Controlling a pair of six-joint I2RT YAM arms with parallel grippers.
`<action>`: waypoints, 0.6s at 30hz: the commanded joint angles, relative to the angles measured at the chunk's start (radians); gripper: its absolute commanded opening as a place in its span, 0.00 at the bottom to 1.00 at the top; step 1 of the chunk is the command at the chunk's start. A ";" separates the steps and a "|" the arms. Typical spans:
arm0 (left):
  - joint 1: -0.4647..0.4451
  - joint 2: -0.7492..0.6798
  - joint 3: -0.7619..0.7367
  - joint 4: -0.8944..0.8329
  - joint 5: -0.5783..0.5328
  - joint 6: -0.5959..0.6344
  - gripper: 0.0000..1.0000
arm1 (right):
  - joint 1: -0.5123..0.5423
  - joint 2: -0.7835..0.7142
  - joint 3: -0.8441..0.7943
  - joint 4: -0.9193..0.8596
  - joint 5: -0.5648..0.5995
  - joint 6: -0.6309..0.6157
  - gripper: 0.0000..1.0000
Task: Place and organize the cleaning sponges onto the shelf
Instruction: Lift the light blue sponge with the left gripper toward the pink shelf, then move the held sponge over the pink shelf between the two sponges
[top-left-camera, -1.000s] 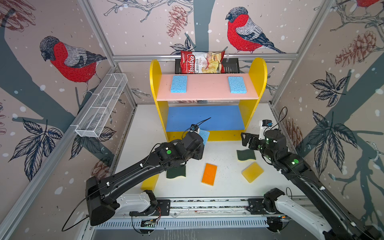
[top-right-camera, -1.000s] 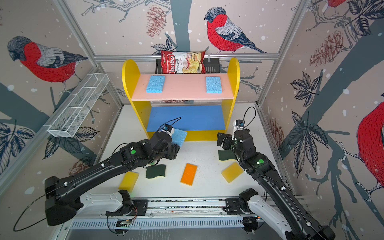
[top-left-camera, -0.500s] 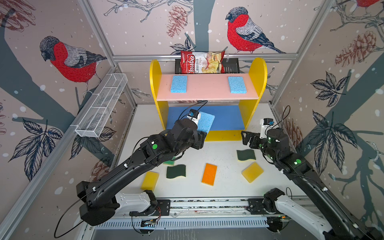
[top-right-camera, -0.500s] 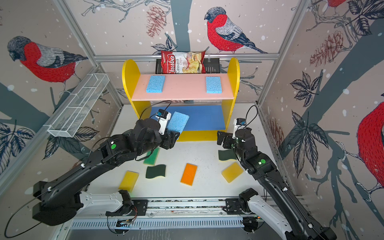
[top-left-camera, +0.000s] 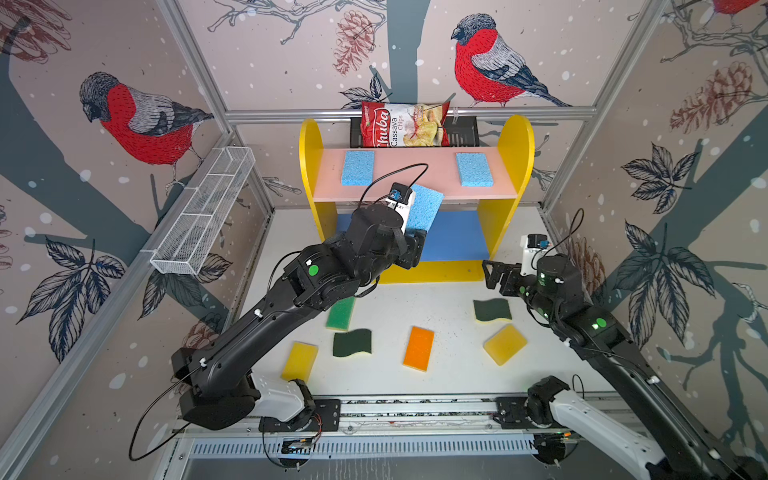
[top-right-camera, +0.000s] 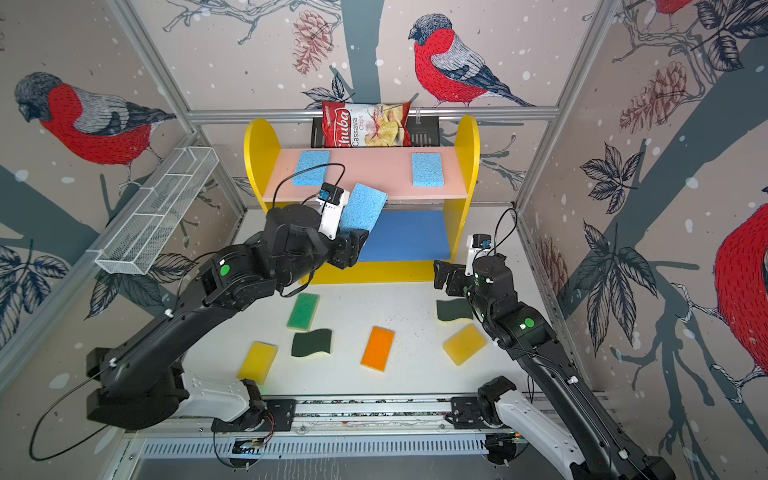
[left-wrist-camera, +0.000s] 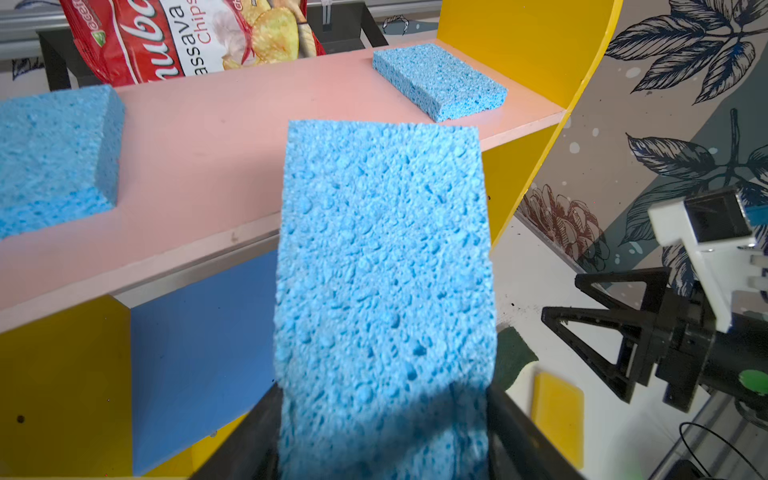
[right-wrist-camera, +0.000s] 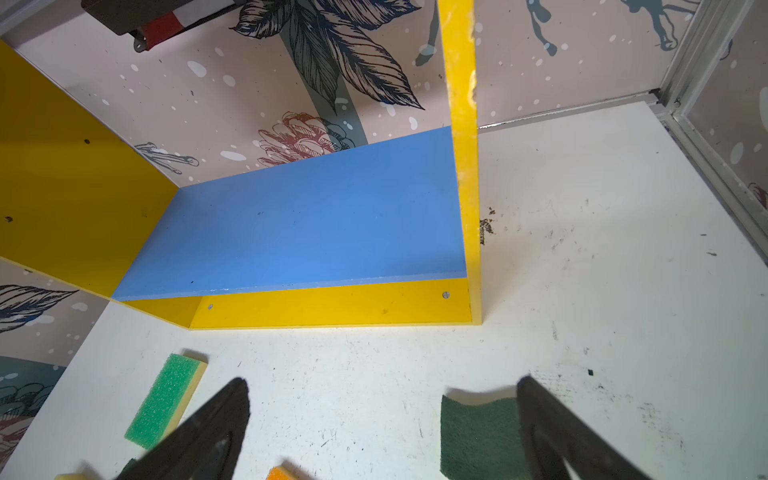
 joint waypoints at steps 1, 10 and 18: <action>0.006 0.039 0.069 0.026 -0.041 0.058 0.69 | 0.000 -0.002 0.010 0.008 -0.008 -0.024 1.00; 0.101 0.179 0.245 -0.020 -0.055 0.018 0.69 | -0.001 -0.003 0.017 0.012 -0.018 -0.040 1.00; 0.126 0.297 0.350 0.016 -0.089 0.022 0.70 | 0.000 -0.004 0.045 -0.012 -0.018 -0.052 1.00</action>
